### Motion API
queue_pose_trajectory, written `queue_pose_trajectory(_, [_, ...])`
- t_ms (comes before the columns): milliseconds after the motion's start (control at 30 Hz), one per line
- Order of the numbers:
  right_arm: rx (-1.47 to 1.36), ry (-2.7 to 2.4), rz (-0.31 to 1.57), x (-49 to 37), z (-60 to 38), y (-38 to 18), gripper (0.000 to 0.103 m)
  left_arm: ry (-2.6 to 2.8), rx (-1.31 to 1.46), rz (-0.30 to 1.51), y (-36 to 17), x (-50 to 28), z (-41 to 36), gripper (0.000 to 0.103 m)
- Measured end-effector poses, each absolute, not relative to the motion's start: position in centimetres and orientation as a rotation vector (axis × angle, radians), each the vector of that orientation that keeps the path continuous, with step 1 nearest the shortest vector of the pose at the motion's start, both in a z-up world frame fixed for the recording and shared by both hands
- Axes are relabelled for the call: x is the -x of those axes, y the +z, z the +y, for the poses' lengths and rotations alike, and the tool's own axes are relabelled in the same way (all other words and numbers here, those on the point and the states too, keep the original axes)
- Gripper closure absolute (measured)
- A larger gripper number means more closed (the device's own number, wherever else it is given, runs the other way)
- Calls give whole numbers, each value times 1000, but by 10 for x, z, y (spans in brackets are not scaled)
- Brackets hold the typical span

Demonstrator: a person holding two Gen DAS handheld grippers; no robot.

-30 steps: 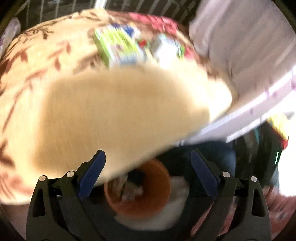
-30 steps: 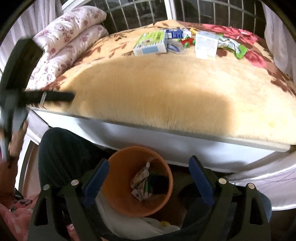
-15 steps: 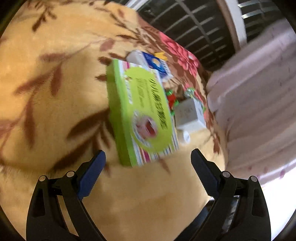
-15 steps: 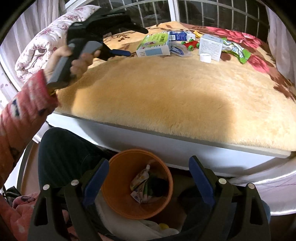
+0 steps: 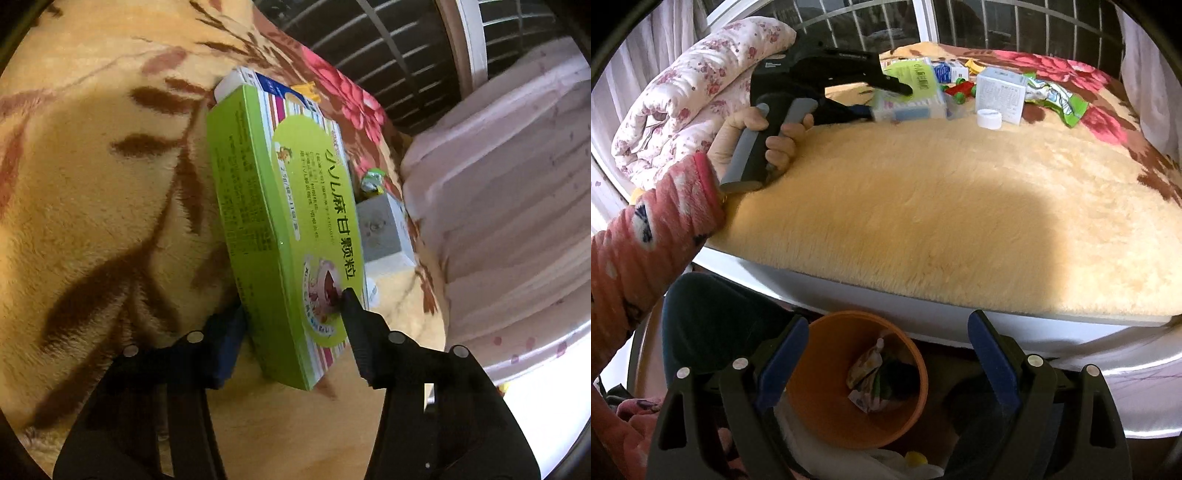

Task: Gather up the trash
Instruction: 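Grasp the green medicine box with the left gripper, then grasp the white box with the right gripper while the left gripper holds the green box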

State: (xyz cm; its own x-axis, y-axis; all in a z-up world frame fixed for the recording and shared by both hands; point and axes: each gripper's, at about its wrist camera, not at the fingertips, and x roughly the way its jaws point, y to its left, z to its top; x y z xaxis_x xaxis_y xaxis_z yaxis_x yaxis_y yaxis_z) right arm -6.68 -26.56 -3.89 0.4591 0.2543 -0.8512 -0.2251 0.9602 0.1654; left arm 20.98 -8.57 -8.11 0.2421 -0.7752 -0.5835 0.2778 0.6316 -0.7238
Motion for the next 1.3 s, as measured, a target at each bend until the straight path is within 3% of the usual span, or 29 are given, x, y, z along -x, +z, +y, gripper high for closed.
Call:
queue_pose_trajectory(167, [-36,265,1039,66,-276,-34,17,-789,570,1070,-73,-207,-90,66])
queue_pose_trajectory(367, [-35,213,973,59,-293,-15,17,-792,575,1016,-53,-195,-89,71])
queue_pose_trajectory(800, [-156,37,780,-65,-334,27,14,-669,478,894,-6,-139,-47,71])
queue_pose_trajectory(1200, [-177,-108,915,-192,-328,-11,14,-595,369,801,35,-88,-10,71])
queue_pose_trajectory(1267, [-168,-119,964,-202,-327,-21,21,-599,366,797,37,-86,-10,71])
queue_pose_trajectory(1300, [-186,-102,990,-205,-327,-25,36,-595,359,795,39,-86,-9,71])
